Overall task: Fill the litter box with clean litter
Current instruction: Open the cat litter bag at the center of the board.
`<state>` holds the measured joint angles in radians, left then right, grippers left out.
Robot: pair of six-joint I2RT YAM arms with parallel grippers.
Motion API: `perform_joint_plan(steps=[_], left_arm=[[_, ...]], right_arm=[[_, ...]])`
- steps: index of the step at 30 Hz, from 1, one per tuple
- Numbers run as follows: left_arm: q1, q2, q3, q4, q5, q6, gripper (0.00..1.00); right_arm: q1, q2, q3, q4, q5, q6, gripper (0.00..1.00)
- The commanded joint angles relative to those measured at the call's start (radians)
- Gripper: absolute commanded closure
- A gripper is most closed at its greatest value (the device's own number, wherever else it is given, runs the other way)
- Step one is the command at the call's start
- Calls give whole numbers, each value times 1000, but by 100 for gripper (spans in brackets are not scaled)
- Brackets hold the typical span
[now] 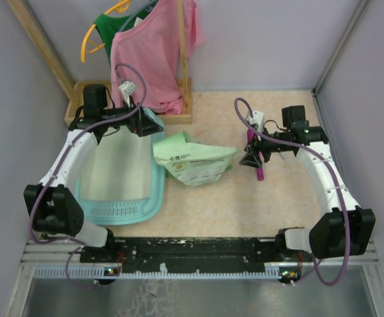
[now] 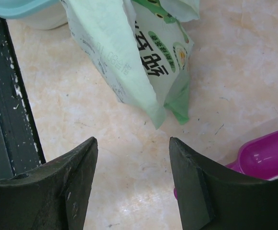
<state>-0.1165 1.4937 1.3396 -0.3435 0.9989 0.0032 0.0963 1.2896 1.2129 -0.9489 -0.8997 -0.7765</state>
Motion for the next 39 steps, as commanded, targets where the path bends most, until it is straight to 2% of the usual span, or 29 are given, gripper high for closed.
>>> perform_joint_plan(steps=[1, 7, 15, 18, 21, 25, 27, 30, 34, 35, 39], left_arm=[[6, -37, -26, -3, 39, -7, 0], [9, -52, -83, -40, 70, -21, 0], [4, -108, -200, -63, 24, -27, 0], [-5, -126, -222, -31, 41, -54, 1], [-23, -116, -202, -25, 76, -83, 4], [-111, -99, -180, -23, 72, -94, 11], [-168, -97, -175, -9, 67, -89, 18], [-240, -96, -150, -38, 46, -47, 44], [-261, -130, -118, -58, -63, -6, 94], [-262, -146, -116, -58, -120, 4, 99], [-275, -216, -115, -38, -384, 49, 100]], right_arm=[[5, -37, -16, 43, -14, -26, 39], [4, -17, -9, 49, -15, -18, 39], [4, -5, 2, 66, -21, 10, 40], [5, 1, 4, 69, -18, 17, 40], [5, 3, 5, 71, -15, 27, 40], [5, 3, 7, 78, 2, 43, 40], [5, 0, 6, 86, 15, 54, 40], [5, -5, 7, 95, 44, 64, 41], [5, -10, 4, 117, 88, 84, 41], [5, -11, 4, 128, 100, 92, 42], [5, -23, -4, 204, 182, 157, 42]])
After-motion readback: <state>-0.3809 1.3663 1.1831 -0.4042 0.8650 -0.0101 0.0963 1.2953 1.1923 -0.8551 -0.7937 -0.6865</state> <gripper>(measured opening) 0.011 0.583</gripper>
